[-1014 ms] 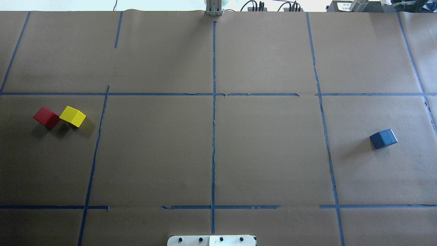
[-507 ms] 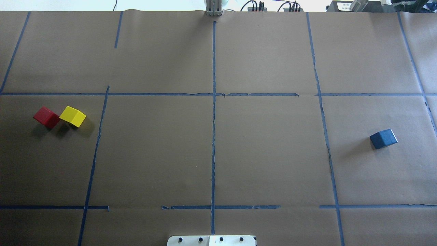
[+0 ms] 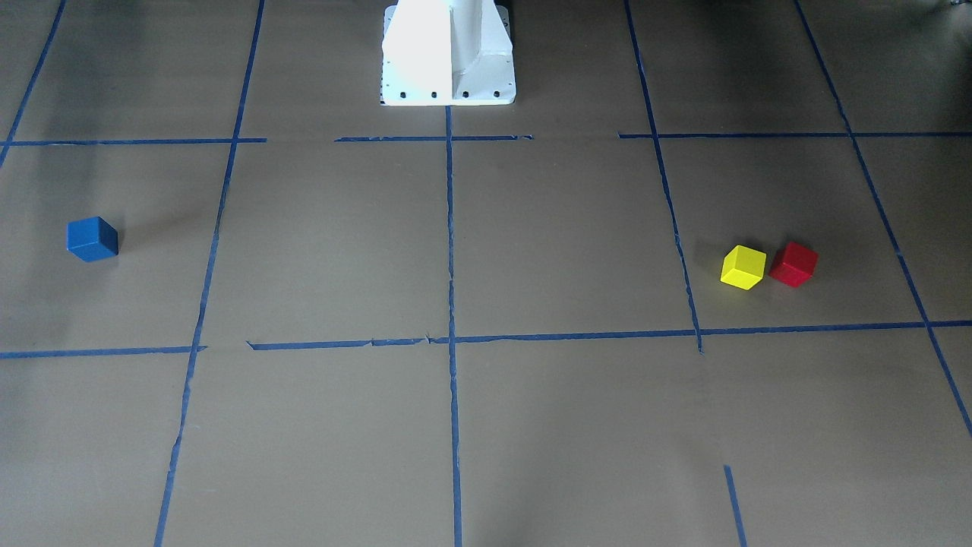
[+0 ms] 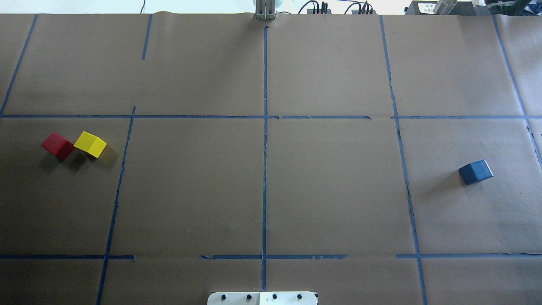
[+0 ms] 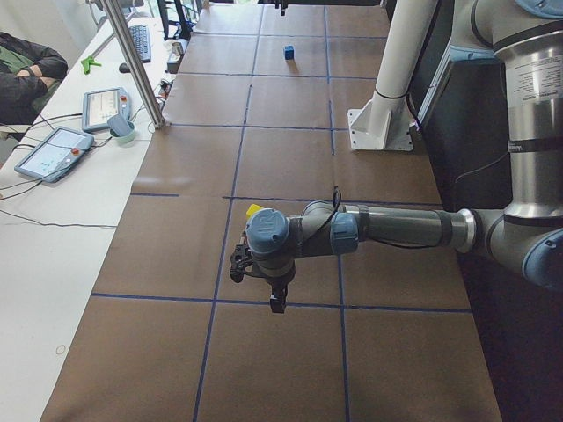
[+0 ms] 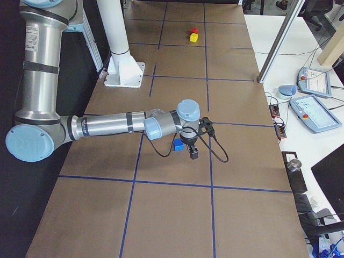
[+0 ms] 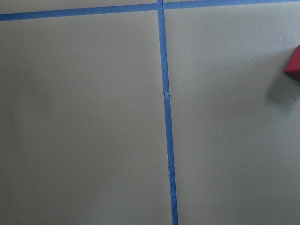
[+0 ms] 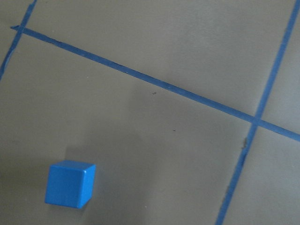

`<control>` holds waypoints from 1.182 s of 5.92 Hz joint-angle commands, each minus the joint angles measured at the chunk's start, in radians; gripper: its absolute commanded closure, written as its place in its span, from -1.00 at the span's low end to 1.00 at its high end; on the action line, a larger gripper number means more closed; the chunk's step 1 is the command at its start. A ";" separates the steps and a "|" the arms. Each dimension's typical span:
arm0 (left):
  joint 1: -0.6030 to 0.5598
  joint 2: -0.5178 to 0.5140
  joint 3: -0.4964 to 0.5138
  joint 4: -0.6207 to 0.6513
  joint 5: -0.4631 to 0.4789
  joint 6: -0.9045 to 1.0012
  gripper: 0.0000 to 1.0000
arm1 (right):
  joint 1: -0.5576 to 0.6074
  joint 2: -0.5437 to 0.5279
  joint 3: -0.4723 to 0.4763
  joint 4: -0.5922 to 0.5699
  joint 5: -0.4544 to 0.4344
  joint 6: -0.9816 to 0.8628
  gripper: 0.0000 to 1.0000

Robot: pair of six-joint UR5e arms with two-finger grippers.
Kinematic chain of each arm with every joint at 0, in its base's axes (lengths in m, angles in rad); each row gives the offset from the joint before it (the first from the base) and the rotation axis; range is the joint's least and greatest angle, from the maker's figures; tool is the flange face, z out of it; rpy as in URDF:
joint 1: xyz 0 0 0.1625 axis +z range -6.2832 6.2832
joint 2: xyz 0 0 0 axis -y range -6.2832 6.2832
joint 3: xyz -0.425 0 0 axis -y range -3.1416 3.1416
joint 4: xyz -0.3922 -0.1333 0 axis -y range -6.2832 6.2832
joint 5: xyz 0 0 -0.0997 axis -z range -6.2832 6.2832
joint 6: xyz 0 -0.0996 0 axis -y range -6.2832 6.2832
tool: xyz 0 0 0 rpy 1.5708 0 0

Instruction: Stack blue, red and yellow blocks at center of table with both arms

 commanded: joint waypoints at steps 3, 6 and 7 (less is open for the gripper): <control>0.000 0.000 0.000 0.001 -0.003 0.000 -1.00 | -0.268 -0.026 -0.025 0.245 -0.166 0.368 -1.00; 0.000 0.000 0.003 0.001 -0.005 0.000 -1.00 | -0.336 -0.016 -0.081 0.245 -0.180 0.366 -1.00; 0.000 0.000 0.003 0.001 -0.005 0.000 -1.00 | -0.356 -0.015 -0.094 0.245 -0.182 0.366 -1.00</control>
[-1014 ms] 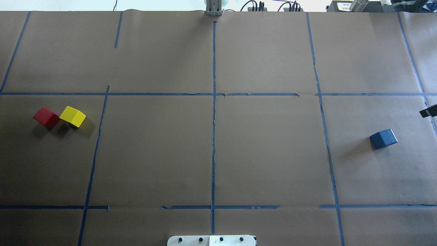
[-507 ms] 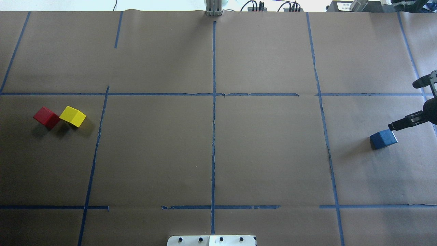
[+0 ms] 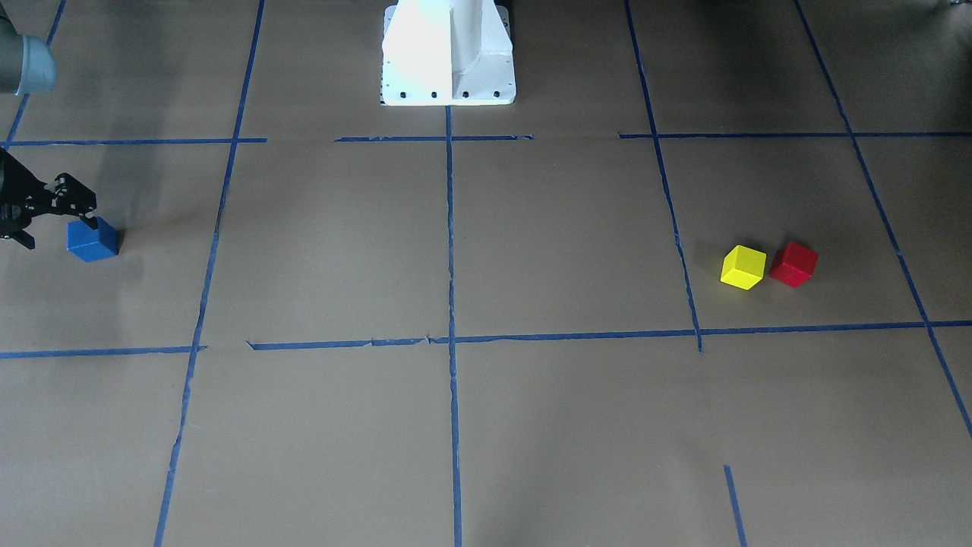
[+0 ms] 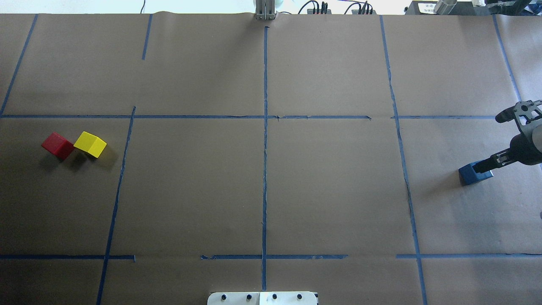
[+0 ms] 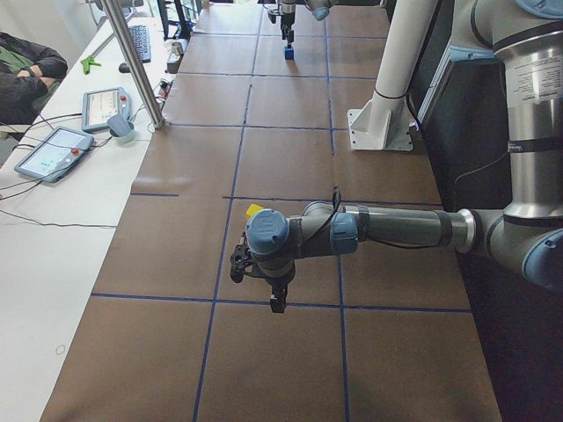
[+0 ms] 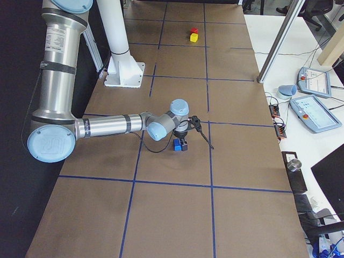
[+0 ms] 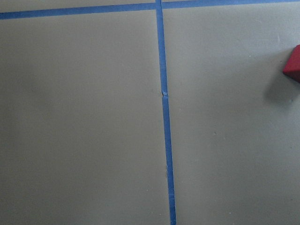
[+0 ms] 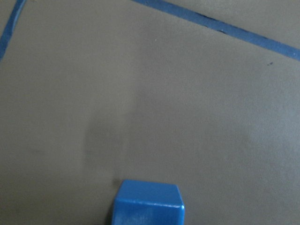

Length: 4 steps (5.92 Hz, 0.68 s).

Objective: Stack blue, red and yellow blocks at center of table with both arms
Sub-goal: 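Reach the right gripper down to the blue cube and grasp it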

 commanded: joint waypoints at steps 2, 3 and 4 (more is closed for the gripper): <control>0.002 0.000 0.004 0.000 0.000 0.000 -1.00 | -0.070 0.017 -0.055 0.000 -0.031 0.001 -1.00; 0.002 0.000 0.007 0.000 0.000 0.000 -1.00 | -0.072 0.027 -0.058 0.000 -0.031 0.003 -0.21; 0.002 0.000 0.007 0.000 0.000 0.000 -1.00 | -0.070 0.029 -0.052 -0.001 -0.028 0.001 0.75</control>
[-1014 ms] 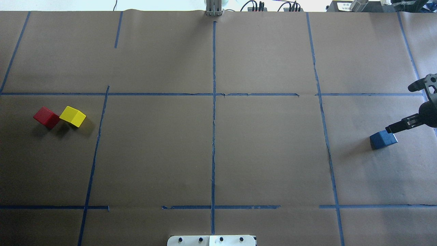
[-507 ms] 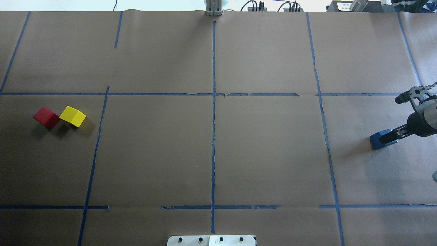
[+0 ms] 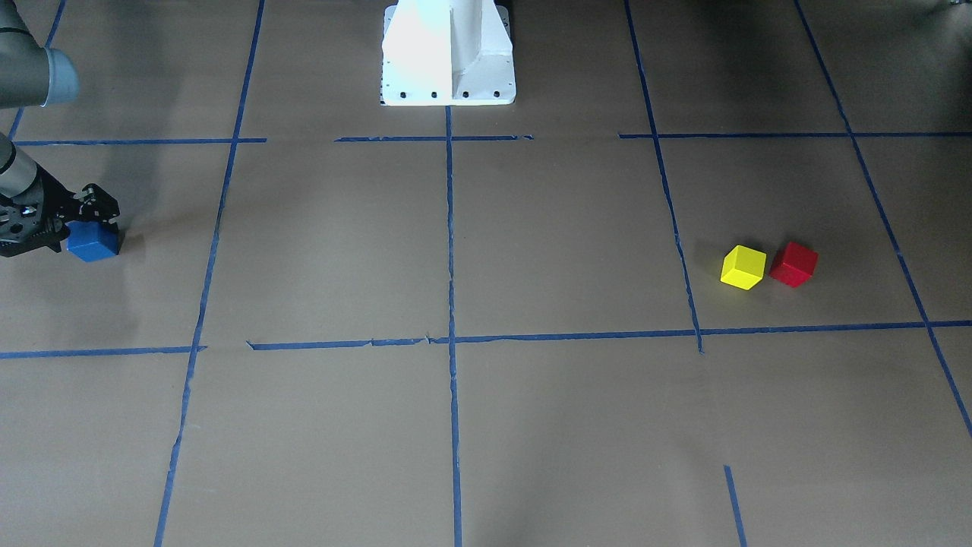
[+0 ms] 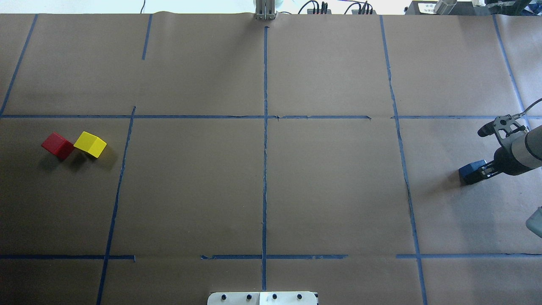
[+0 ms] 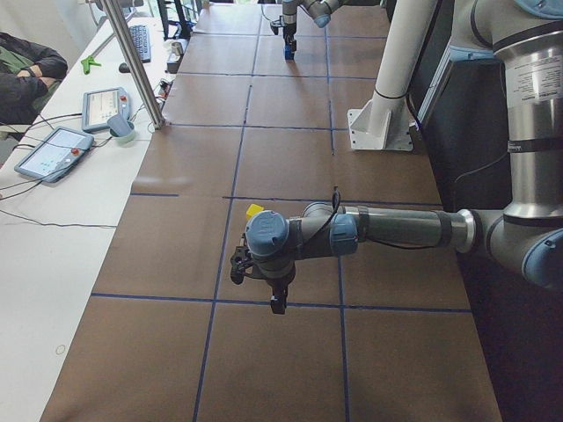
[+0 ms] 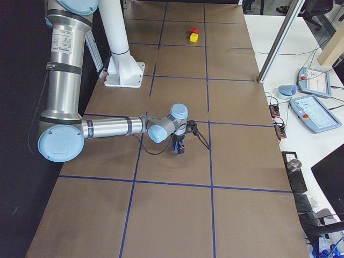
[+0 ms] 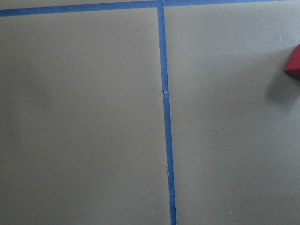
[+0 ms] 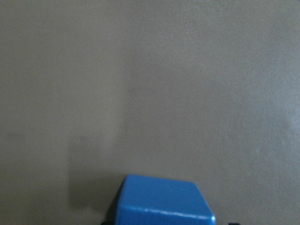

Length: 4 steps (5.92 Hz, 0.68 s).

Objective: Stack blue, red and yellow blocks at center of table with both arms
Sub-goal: 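Reach the right gripper down to the blue cube and grasp it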

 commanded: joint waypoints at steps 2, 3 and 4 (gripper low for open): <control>0.000 0.000 0.001 0.000 0.000 0.000 -1.00 | 0.000 0.038 0.057 -0.016 0.007 0.086 1.00; 0.000 0.000 -0.001 0.000 0.000 0.000 -1.00 | -0.004 0.085 0.106 -0.030 0.007 0.205 1.00; 0.000 0.000 -0.001 -0.002 0.000 -0.002 -1.00 | -0.062 0.236 0.108 -0.126 -0.002 0.360 1.00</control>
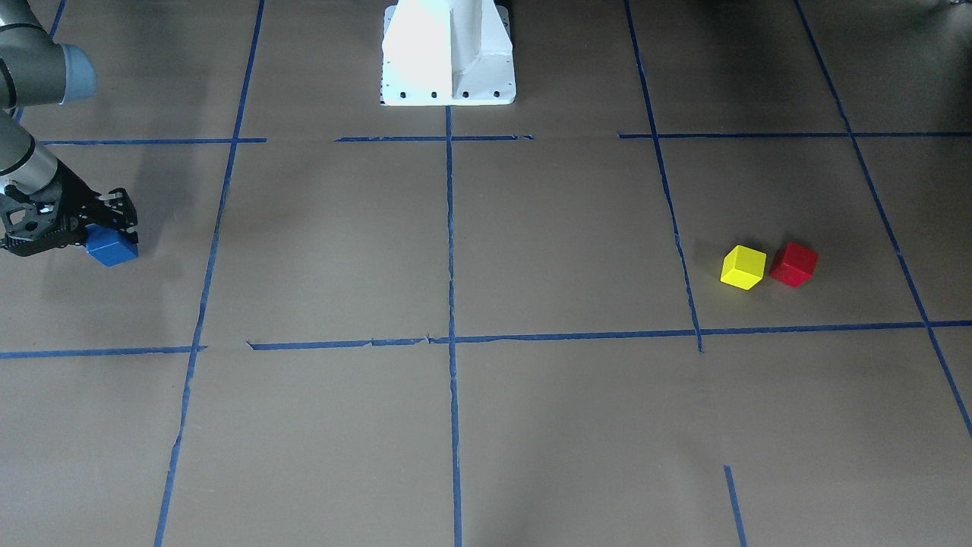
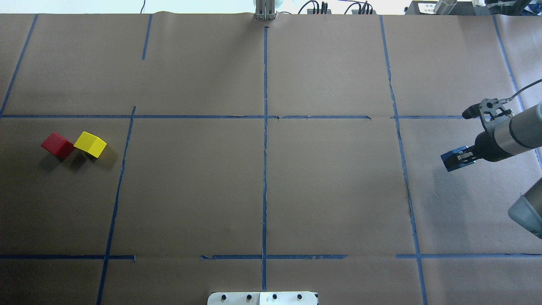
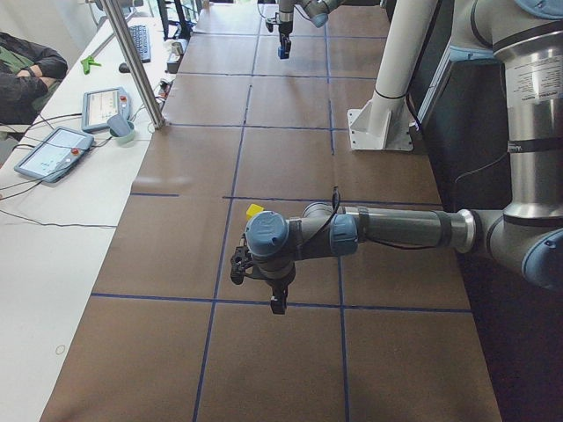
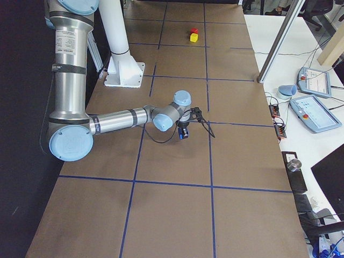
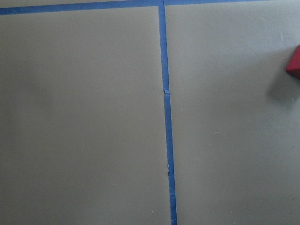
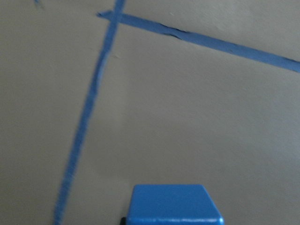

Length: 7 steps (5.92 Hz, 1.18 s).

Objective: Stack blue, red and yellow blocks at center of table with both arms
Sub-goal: 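Carry the blue cube with the right gripper to the table's center and set it down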

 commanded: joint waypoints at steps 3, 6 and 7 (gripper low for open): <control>0.002 0.000 -0.002 -0.001 -0.002 -0.001 -1.00 | -0.280 0.661 -0.131 -0.443 -0.189 0.474 1.00; 0.003 0.000 -0.002 -0.003 -0.002 -0.001 -1.00 | -0.410 0.911 -0.374 -0.437 -0.305 0.598 0.98; 0.003 0.000 -0.002 -0.003 -0.002 -0.001 -1.00 | -0.412 0.910 -0.394 -0.437 -0.311 0.583 0.93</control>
